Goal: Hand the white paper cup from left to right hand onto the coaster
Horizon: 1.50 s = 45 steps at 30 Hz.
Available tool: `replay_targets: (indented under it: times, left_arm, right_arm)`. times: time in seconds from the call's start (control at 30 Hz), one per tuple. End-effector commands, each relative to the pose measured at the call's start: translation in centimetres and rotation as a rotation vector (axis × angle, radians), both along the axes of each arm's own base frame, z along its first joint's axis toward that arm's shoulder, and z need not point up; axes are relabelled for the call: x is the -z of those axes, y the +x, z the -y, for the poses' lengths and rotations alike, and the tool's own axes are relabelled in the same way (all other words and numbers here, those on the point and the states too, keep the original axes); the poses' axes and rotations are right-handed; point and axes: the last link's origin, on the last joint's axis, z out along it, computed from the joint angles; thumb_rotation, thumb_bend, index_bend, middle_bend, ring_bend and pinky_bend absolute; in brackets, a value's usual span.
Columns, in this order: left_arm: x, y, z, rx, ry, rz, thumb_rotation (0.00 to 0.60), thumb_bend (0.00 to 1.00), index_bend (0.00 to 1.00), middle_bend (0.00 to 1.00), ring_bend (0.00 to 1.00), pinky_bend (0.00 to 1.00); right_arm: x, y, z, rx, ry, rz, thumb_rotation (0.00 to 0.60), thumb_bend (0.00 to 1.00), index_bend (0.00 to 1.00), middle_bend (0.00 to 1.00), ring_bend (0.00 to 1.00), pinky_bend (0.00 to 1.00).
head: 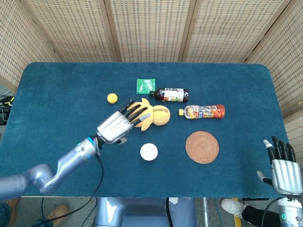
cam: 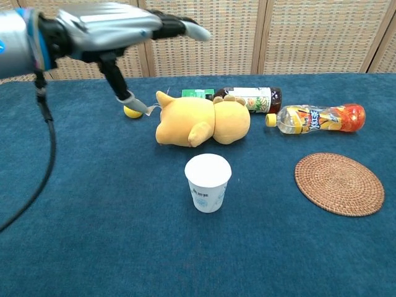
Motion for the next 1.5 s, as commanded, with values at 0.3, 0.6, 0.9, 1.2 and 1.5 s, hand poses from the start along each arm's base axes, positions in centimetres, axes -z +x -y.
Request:
replay_targets:
  times: [0.3, 0.6, 0.9, 1.2, 1.5]
  left_arm:
    - [-7.9, -16.7, 8.3, -0.649, 0.307, 0.199, 0.600, 0.00, 0.00, 0.00, 0.00, 0.00]
    - [-8.6, -18.6, 11.1, -0.681, 0.312, 0.217, 0.600, 0.00, 0.00, 0.00, 0.00, 0.00]
    - [-9.1, -18.5, 11.3, -0.661, 0.295, 0.208, 0.600, 0.00, 0.00, 0.00, 0.00, 0.00]
    - [-9.0, -18.6, 11.1, -0.659, 0.274, 0.202, 0.600, 0.00, 0.00, 0.00, 0.00, 0.00]
    - [-9.0, -18.7, 10.8, -0.675, 0.251, 0.204, 0.600, 0.00, 0.00, 0.00, 0.00, 0.00]
  right_arm:
    - [1.7, 2.1, 1.3, -0.119, 0.136, 0.058, 0.600, 0.00, 0.10, 0.00, 0.00, 0.00]
    - [3.7, 7.2, 5.6, -0.382, 0.403, 0.102, 0.600, 0.00, 0.10, 0.01, 0.00, 0.00]
    - [8.3, 15.1, 10.8, -0.588, 0.684, 0.111, 0.600, 0.00, 0.11, 0.03, 0.00, 0.00]
    - [14.6, 21.2, 14.2, -0.655, 0.812, 0.089, 0.600, 0.00, 0.13, 0.03, 0.00, 0.00]
    - [17.9, 22.4, 15.3, -0.619, 0.859, 0.058, 0.600, 0.00, 0.13, 0.02, 0.00, 0.00]
